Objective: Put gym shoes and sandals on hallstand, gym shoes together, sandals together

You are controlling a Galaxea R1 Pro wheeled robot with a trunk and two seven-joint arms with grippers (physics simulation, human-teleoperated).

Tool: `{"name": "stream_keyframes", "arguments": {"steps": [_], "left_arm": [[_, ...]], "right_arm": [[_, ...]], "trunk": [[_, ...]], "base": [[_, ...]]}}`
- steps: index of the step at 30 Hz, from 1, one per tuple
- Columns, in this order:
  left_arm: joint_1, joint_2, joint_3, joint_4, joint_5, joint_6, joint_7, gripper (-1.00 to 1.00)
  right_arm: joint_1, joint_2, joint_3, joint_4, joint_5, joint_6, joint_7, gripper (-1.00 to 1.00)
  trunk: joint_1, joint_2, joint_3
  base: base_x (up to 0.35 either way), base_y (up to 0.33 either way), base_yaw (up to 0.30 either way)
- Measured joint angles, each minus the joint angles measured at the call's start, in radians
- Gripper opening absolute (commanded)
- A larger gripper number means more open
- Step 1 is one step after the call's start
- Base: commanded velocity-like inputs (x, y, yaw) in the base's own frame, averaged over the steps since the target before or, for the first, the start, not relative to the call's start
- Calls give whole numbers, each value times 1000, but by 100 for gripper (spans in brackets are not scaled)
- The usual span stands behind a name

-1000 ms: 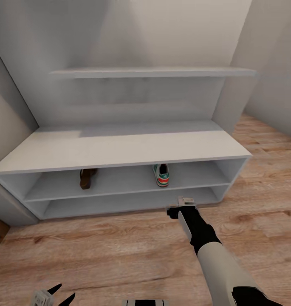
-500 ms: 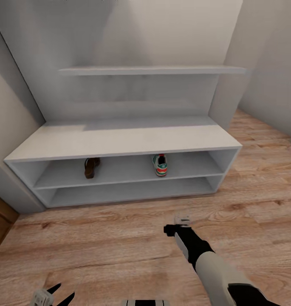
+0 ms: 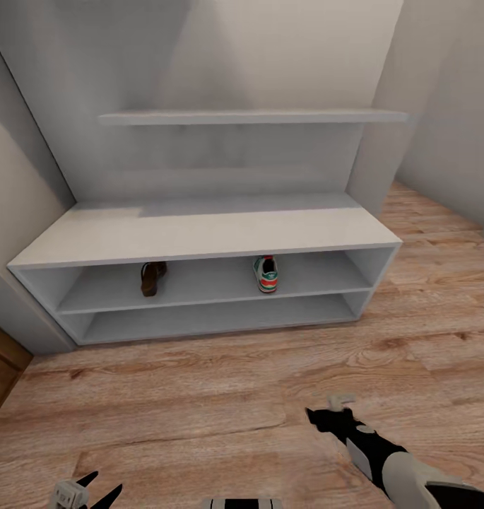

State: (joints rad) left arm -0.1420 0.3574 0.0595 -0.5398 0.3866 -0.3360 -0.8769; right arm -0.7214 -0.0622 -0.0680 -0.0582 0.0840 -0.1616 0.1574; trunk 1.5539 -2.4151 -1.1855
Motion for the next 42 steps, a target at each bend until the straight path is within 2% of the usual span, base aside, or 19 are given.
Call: {"name": "stream_keyframes", "arguments": {"steps": [4, 6, 11, 16, 21, 24, 27, 34, 42], "left_arm": [[0, 0, 0, 0, 0, 0, 2, 100], [0, 0, 0, 0, 0, -1, 3, 100], [0, 1, 0, 0, 0, -1, 3, 100], [1, 2, 0, 0, 0, 0, 4, 100], [1, 2, 0, 0, 0, 1, 5, 100], [1, 2, 9, 1, 0, 1, 6, 100], [1, 1, 19, 2, 0, 1, 5, 100], [2, 1, 31, 3, 0, 1, 6, 100], [2, 0, 34, 23, 4, 0, 6, 100]], "right_arm": [[41, -61, -1, 18, -2, -87, 185, 100], [56, -83, -1, 22, -2, -108, 235, 100], [91, -113, -1, 24, -3, -127, 273, 100], [109, -149, -3, 24, -4, -132, 283, 100], [118, -172, -3, 25, -5, -134, 285, 100], [144, -191, -5, 24, -15, -134, 286, 100], [150, -194, -6, 24, -29, -135, 286, 100], [155, -196, -6, 25, -58, -136, 285, 100], [162, -194, -6, 25, -63, -136, 284, 100]], "trunk": [[-4, 7, 3], [-11, 21, 9], [-31, 56, 25], [-50, 91, 41], [-69, 126, 58], [-80, 147, 71], [-92, 168, 85], [-92, 168, 96], [-92, 168, 108]], "base": [[0, 0, 0], [0, 0, 0], [0, 0, 0], [0, 0, 0], [0, 0, -16], [0, 0, -63], [0, 0, -74], [0, 0, -78], [0, 0, -80]]}}
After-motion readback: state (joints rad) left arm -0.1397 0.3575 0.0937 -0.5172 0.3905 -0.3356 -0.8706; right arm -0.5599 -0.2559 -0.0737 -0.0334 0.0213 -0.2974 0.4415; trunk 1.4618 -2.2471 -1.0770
